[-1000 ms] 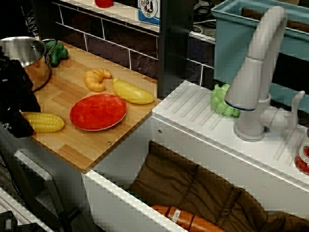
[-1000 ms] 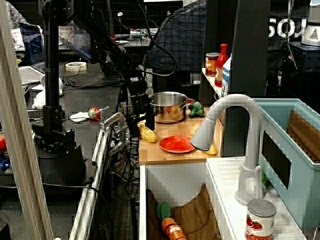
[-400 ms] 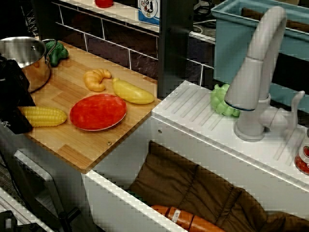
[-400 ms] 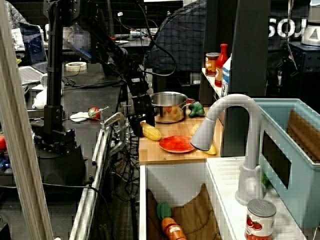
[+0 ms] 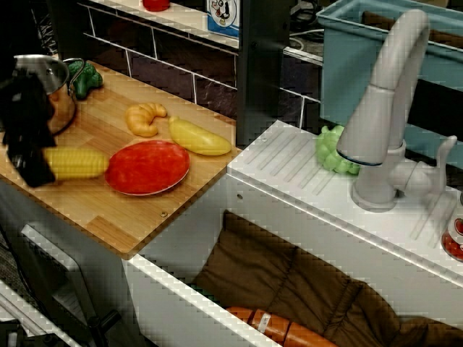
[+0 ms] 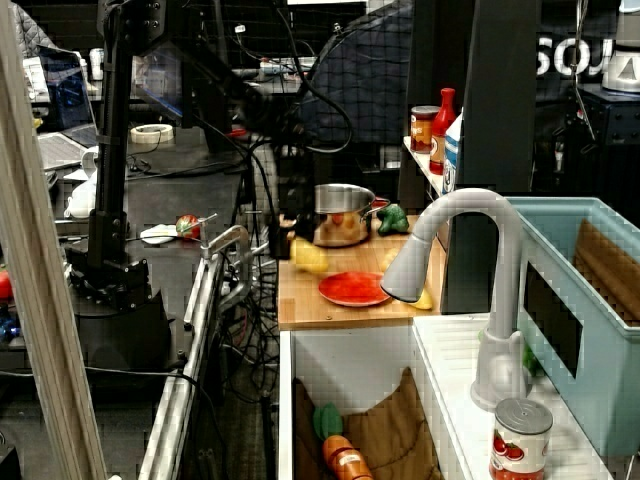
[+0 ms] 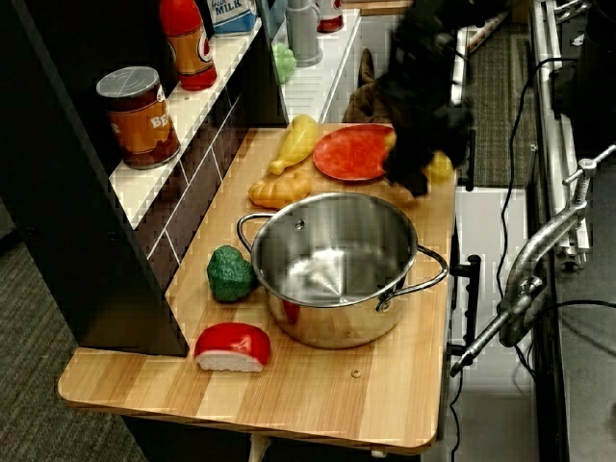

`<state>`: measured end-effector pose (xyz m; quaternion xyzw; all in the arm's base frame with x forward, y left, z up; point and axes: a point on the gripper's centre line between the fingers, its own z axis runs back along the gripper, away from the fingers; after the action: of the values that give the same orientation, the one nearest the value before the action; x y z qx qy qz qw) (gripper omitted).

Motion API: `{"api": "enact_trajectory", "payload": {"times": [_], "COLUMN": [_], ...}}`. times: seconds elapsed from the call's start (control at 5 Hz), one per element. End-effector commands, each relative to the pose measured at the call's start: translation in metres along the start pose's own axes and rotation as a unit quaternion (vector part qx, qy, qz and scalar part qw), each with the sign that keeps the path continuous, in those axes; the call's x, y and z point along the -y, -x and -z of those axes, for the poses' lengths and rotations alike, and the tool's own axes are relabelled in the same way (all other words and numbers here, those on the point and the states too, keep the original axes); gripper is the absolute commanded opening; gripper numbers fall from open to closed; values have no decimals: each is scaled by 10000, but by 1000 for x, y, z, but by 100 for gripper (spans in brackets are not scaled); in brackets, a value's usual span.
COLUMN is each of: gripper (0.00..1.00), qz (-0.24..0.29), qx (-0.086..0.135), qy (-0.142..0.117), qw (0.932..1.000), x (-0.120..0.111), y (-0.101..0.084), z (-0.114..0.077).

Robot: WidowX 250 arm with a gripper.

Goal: Put corn on plate

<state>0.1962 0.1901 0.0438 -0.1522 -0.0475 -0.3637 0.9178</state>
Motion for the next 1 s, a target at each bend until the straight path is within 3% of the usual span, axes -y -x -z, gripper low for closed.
{"api": "enact_trajectory", "payload": {"times": [0.0, 0.2, 0.6, 0.8], "gripper": [0, 0, 0, 0], "qz": [447, 449, 469, 403], "qx": [107, 284, 157, 86], "qy": [618, 618, 187, 255], "qw": [9970, 9967, 9986, 9988], "x": [37, 42, 45, 51], "y": [-36, -39, -46, -51], "z": [-80, -64, 8, 25]}}
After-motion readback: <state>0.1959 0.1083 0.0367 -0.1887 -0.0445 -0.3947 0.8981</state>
